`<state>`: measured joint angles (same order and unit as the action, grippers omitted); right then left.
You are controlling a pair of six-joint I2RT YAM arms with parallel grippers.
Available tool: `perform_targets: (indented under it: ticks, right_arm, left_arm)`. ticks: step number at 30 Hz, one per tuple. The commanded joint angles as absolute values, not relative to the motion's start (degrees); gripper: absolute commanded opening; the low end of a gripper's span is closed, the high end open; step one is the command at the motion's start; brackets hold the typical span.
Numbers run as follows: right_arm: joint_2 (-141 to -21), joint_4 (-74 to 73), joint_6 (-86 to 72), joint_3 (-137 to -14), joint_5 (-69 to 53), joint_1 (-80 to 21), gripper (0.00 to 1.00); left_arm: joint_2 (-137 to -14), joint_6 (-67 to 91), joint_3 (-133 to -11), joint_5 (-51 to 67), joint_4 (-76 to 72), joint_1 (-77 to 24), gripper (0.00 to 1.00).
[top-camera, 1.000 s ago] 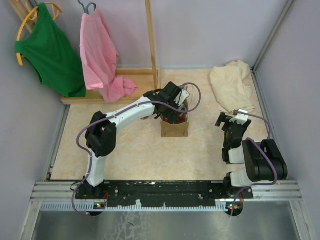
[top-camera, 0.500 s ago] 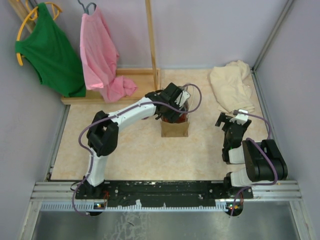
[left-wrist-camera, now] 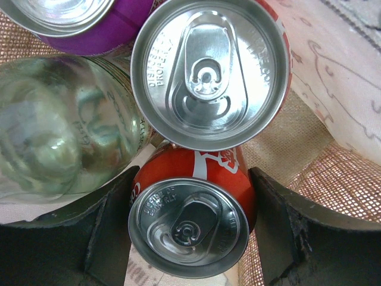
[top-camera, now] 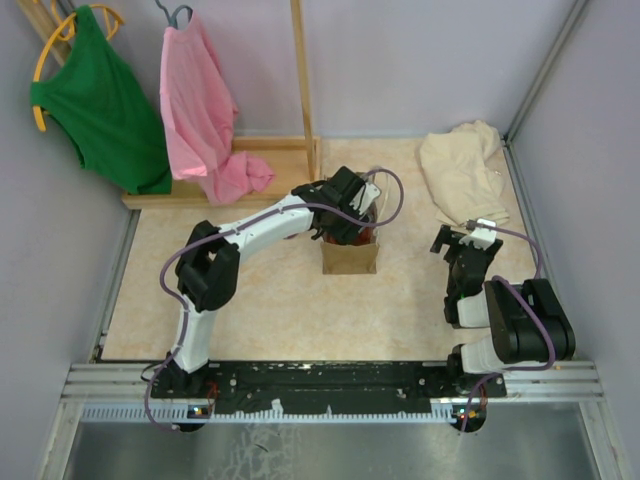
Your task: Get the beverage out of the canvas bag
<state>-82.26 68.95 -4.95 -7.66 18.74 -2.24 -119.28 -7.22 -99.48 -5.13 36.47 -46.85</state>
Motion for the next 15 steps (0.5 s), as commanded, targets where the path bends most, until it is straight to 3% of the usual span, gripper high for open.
perform_targets:
  ticks: [1,15]
  right_arm:
    - [-82.62,71.35,-4.26,-9.40,19.60,-2.64,0.99]
    - [-82.62,71.31,-4.28,-9.35,19.68,-2.64,0.99]
  left_arm:
    - [-120.36,-6.77,-101.34,-5.03,39.42,-47.00,0.00]
    - [-117.49,-9.88,-117.26,-6.21,52.17,-47.11,0.00]
